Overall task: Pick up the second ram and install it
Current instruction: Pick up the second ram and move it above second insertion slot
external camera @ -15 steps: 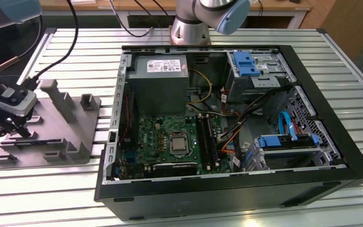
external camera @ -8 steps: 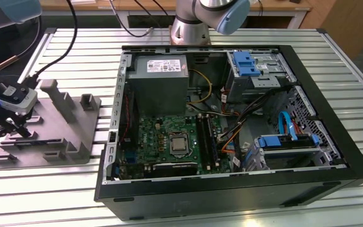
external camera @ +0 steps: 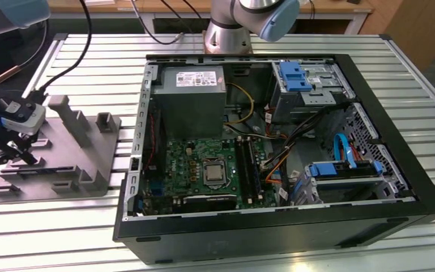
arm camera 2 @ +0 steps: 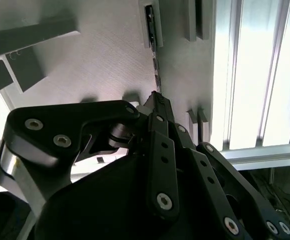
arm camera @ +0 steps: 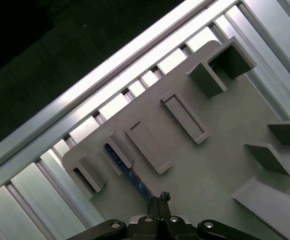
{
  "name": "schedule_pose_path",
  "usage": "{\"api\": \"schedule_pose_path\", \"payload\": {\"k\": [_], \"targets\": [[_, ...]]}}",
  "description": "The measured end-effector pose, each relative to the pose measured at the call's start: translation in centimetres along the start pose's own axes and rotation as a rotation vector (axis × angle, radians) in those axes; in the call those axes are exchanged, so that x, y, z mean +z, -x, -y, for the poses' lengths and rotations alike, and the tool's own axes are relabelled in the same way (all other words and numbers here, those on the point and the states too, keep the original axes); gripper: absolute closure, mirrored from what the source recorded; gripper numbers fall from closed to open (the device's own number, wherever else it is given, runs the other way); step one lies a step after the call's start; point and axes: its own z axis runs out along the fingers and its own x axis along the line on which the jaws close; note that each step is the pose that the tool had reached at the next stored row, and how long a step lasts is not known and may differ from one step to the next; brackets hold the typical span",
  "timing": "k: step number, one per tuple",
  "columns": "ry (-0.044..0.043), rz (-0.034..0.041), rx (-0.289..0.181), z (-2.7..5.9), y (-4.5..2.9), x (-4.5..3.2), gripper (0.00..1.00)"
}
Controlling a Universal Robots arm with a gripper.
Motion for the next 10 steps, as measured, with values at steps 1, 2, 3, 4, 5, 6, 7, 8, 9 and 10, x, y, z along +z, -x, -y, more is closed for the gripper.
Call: {"api": "schedule_pose_path", "payload": {"k": [1, 2, 3, 4, 5, 6, 7, 8, 9, 10], "targets": [[0.0001, -0.0001, -0.005, 0.0, 0.0, 0.0, 0.9], [0.0003, -0.0001, -0.011, 0.0, 0.0, 0.0, 0.9], [0.0004, -0.0001, -0.016, 0.0, 0.0, 0.0, 0.9], [0.0005, -0.0002, -0.021, 0.0, 0.0, 0.0, 0.9], [0.0006, -0.0002, -0.027, 0.0, 0.0, 0.0, 0.9], [0.0008, -0.0003, -0.032, 0.0, 0.0, 0.0, 0.9], [0.0009, -0.0003, -0.037, 0.0, 0.0, 0.0, 0.9], [0.001, -0.0003, -0.042, 0.0, 0.0, 0.0, 0.9], [0.0011, -0.0004, -0.047, 0.0, 0.0, 0.0, 0.9], [0.0013, -0.0004, -0.053, 0.0, 0.0, 0.0, 0.9]]}}
